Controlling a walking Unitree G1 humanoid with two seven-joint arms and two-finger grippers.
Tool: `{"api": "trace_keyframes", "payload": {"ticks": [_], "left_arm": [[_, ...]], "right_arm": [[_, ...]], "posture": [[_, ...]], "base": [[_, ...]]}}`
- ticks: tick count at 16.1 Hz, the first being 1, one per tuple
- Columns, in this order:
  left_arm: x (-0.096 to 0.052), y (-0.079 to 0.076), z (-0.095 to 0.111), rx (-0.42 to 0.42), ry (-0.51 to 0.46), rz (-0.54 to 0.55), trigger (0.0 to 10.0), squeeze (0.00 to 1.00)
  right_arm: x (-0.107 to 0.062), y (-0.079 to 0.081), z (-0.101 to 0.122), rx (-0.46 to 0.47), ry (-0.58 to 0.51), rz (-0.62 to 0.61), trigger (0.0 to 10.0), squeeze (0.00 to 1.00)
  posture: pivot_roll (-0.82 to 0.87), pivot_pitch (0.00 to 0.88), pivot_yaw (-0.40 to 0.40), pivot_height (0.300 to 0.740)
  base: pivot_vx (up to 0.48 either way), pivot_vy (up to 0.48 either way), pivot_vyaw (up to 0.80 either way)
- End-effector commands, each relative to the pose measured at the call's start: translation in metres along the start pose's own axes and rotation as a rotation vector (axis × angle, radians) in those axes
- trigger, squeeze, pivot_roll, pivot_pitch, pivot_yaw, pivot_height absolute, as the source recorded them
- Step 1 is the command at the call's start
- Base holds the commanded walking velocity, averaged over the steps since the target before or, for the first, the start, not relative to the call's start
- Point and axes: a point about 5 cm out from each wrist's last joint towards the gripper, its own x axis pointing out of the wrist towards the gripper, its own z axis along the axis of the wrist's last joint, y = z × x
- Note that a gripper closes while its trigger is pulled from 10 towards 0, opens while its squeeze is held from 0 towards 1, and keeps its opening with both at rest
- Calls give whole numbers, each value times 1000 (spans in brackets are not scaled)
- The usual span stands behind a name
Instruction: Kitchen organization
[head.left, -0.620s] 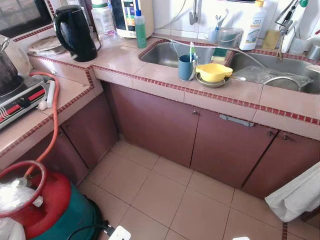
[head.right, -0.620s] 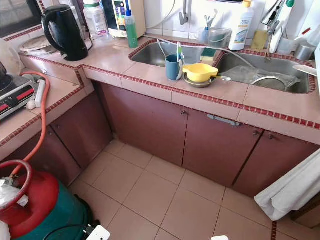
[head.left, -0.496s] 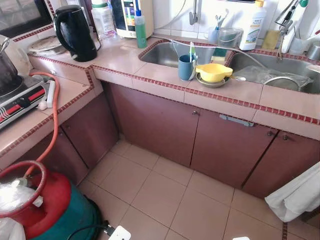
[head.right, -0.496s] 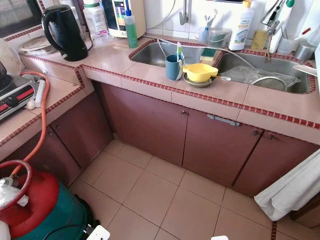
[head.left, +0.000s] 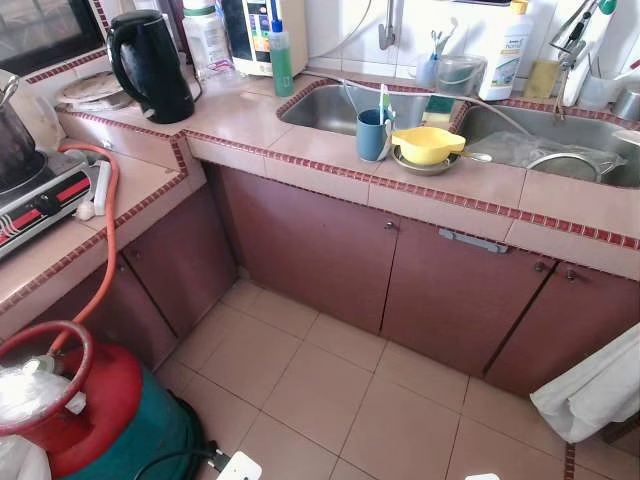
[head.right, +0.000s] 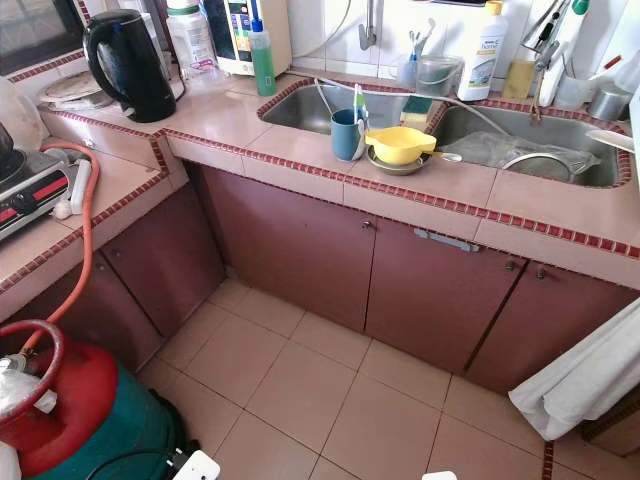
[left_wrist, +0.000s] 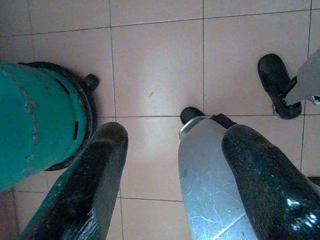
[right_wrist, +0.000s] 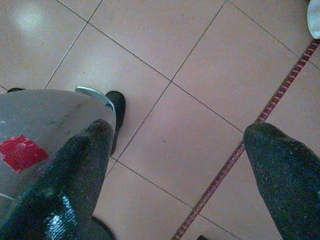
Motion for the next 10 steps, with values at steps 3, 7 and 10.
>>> {"api": "trace_keyframes", "payload": {"ticks": [3,7,10], "left_arm": [[-2,14,-2,-290,-29,141,10000,0],[-2,14,-2,-290,-29,141,10000,0],[-2,14,-2,-290,-29,141,10000,0]], "right_arm": [[7,24,33,-224,-42,119,10000,0],[7,24,33,-224,-42,119,10000,0],[7,24,33,-224,-42,119,10000,0]], "posture": [[-7,0,-8,740],[-7,0,-8,740],[-7,0,-8,740]], "base": [[0,0,0],[0,0,0],[0,0,0]]}}
